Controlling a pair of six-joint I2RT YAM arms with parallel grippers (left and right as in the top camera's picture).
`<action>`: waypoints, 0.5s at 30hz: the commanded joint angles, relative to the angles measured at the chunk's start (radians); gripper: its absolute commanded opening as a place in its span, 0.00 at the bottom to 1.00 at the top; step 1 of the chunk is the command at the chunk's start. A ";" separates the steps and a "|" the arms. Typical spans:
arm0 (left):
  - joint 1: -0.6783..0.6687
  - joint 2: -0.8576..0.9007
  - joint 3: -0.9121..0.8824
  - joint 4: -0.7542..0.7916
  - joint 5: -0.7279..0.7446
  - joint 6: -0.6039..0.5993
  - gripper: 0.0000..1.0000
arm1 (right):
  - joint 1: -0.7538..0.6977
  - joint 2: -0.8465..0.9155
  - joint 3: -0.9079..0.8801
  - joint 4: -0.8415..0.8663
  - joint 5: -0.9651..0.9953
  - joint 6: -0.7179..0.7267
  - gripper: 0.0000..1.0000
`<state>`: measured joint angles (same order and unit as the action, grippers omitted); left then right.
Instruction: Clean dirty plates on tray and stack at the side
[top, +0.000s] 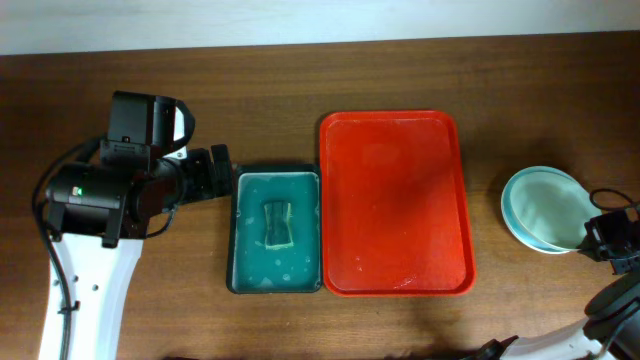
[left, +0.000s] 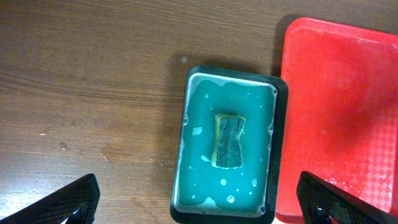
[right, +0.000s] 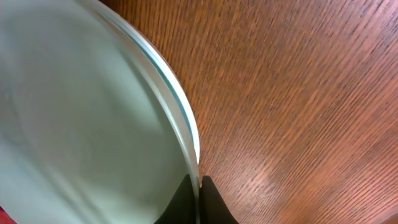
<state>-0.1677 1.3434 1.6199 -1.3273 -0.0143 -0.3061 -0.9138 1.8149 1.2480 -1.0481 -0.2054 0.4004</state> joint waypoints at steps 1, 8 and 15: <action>0.005 -0.008 0.013 0.002 0.000 0.005 1.00 | 0.032 -0.031 -0.001 0.027 -0.178 -0.154 0.05; 0.005 -0.008 0.013 0.002 0.000 0.005 0.99 | 0.506 -0.251 0.000 0.078 -0.228 -0.262 0.04; 0.005 -0.008 0.013 0.002 0.000 0.005 0.99 | 0.724 -0.269 0.000 0.155 0.019 -0.073 0.04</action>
<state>-0.1677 1.3434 1.6199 -1.3273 -0.0147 -0.3065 -0.1410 1.5494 1.2442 -0.9047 -0.3408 0.2302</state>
